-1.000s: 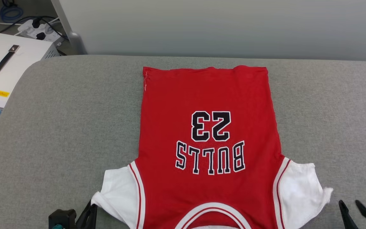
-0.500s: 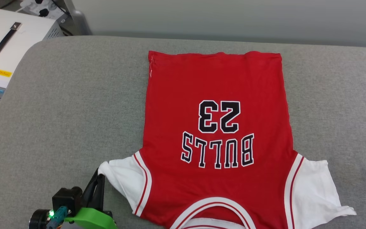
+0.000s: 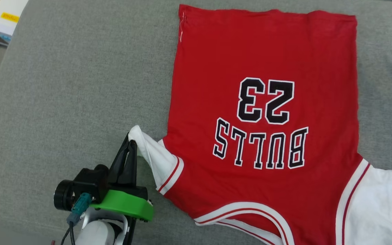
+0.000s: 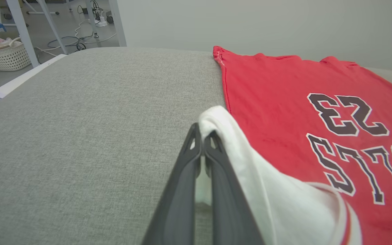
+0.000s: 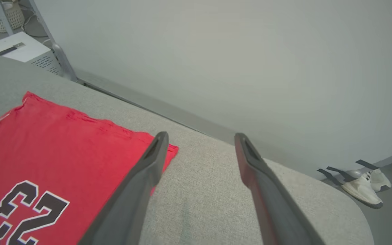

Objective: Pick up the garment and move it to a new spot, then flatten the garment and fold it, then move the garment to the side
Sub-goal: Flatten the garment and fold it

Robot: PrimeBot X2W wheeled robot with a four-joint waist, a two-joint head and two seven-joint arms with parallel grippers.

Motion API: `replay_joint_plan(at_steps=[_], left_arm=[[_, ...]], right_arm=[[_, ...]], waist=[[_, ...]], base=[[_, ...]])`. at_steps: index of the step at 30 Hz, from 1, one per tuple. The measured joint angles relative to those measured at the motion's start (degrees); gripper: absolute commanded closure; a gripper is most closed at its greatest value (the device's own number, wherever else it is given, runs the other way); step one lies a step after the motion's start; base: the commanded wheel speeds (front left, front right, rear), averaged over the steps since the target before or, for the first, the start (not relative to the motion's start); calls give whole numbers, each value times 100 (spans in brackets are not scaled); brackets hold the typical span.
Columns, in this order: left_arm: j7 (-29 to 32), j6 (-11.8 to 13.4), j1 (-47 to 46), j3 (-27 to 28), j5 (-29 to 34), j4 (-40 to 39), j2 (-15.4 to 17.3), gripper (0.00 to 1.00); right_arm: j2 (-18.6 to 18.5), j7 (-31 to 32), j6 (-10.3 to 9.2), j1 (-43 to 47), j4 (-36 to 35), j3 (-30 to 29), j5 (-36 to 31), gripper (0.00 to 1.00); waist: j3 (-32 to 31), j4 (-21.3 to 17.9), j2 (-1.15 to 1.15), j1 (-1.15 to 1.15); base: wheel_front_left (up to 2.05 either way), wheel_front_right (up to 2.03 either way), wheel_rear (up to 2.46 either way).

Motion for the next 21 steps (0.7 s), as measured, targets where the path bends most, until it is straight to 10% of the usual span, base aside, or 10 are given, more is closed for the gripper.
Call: replay_joint_plan(at_steps=[9, 21], left_arm=[[0, -338, -280, 156, 366, -219, -568, 100], [0, -572, -408, 294, 544, -259, -850, 100]], right_arm=[[44, 2520, 0, -1814, 1202, 873, 388, 0], [83, 2964, -7, -2182, 2081, 1240, -82, 0]], waist=[[949, 439, 0, 1], [1711, 962, 0, 0]], base=[[0, 0, 0], [0, 0, 0]])
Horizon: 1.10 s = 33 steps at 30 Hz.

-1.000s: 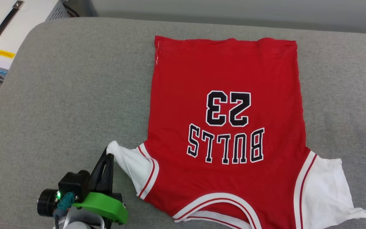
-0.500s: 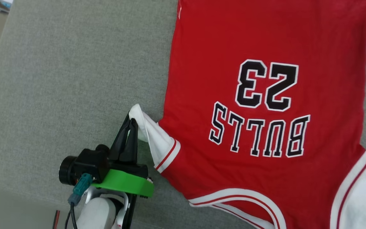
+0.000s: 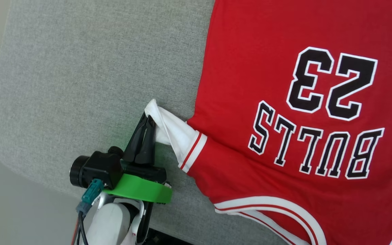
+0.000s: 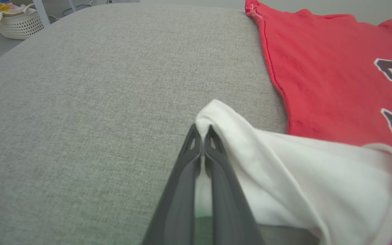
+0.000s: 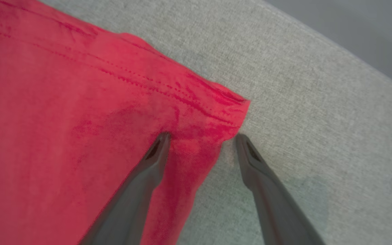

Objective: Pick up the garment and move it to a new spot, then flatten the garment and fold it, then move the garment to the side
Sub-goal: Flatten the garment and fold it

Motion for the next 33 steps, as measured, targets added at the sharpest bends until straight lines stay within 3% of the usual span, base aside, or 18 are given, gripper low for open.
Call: replay_joint_plan(at_steps=[4, 5, 6, 18, 26, 33], left_arm=[[0, -29, -52, 34, 40, 42, -20, 100], [0, -32, -55, 42, 42, 54, -23, 100], [0, -33, -57, 52, 44, 69, -26, 100], [0, -82, 55, 261, 204, 224, -45, 100], [0, -146, 386, 454, 398, 354, -41, 100], [0, -157, 764, 670, 431, 470, 27, 100]], right_arm=[[-116, -99, 0, 19, -16, 24, 64, 0], [-141, -111, 0, 19, -25, 23, 76, 72], [-148, -149, 0, 19, -24, 14, 102, 100], [-151, -1189, 1, 291, 156, 441, 197, 100], [-724, -2215, 2, 930, -341, 827, 770, 100], [-1324, -2719, 2, 2114, -1121, 1060, 1028, 100]], waist=[[127, 107, 0, -1], [142, 128, 0, -1], [143, 138, 0, -1], [-397, -12, 0, 0], [-1073, -221, 0, -1], [-1658, -506, 0, -1]], base=[[0, 0, 0], [0, 0, 0], [0, 0, 0], [0, 0, 0], [0, 0, 0], [0, 0, 0]])
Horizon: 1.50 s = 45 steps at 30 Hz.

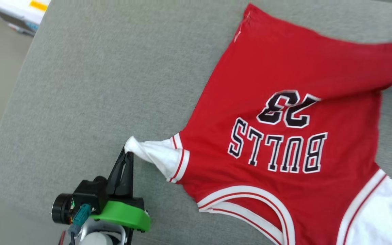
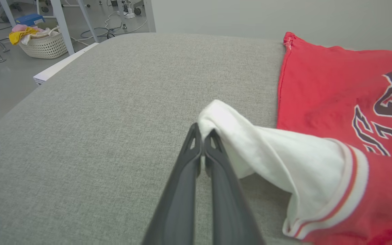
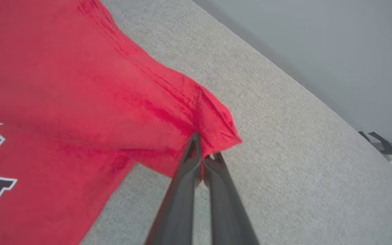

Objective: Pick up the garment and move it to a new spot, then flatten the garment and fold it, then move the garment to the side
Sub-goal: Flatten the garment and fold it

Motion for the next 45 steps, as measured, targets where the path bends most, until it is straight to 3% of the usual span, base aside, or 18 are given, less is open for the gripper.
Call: replay_joint_plan(at_steps=[6, 13, 23, 30, 32, 33, 40, 45], left_arm=[[0, 9, 195, 153, 21, 64, 51, 100], [0, 8, 360, 297, 22, 155, 112, 100], [0, -19, 470, 389, 23, 214, 126, 100], [0, -68, 469, 453, 25, 259, 125, 100], [0, -75, 469, 480, 32, 269, 124, 100], [0, -80, 469, 489, 34, 269, 124, 100], [0, -127, 456, 498, 78, 270, 118, 100], [0, -209, 338, 412, 140, 268, 109, 100]], right_arm=[[-170, -336, 1, 1162, -438, -249, 205, 100], [-137, -592, 2, 2880, -694, -1090, 196, 100], [923, -546, 2, 5382, -961, -2308, -41, 100], [1486, -435, 0, 5949, -1050, -2585, -268, 98], [1615, -457, 0, 5951, -1098, -2710, -330, 37], [1642, -467, 0, 5946, -1137, -2750, -370, 0], [1636, -727, 1, 5495, -1761, -3170, -649, 0], [1383, -675, 1, 4786, -2401, -3314, -687, 0]], waist=[[-349, -346, 0, 0], [-722, -660, 0, 0], [-1003, -937, 0, 0], [-974, -957, 0, 0], [-965, -970, 0, 0], [-963, -977, 0, 0], [-927, -954, 0, 0], [-818, -843, 0, 0]], base=[[0, 0, 0], [0, 0, 0], [0, 0, 0], [0, 0, 0], [0, 0, 0], [0, 0, 0], [0, 0, 0], [0, 0, 0]])
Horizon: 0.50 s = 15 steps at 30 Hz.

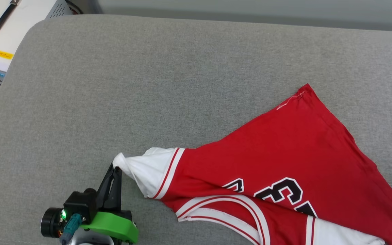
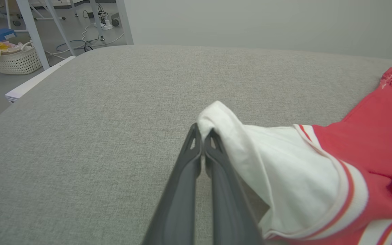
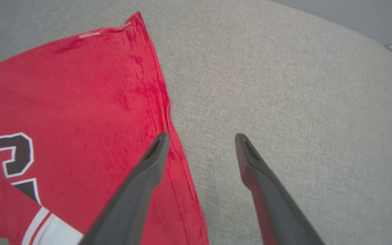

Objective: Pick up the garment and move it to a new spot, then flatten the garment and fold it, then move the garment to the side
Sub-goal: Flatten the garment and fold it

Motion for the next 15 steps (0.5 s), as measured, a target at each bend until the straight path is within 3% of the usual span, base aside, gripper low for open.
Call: replay_joint_plan(at_steps=[6, 15], left_arm=[[0, -31, -272, -140, 78, -62, -30, 100], [0, -57, -521, -370, 88, -244, -135, 100]], right_arm=[[-378, 548, -1, -1322, -291, 582, -25, 0], [-826, 1838, 0, -3431, 436, 2477, 222, 0]], waist=[[253, 141, 0, 0], [662, 460, 0, 0]], base=[[0, 0, 0], [0, 0, 0]])
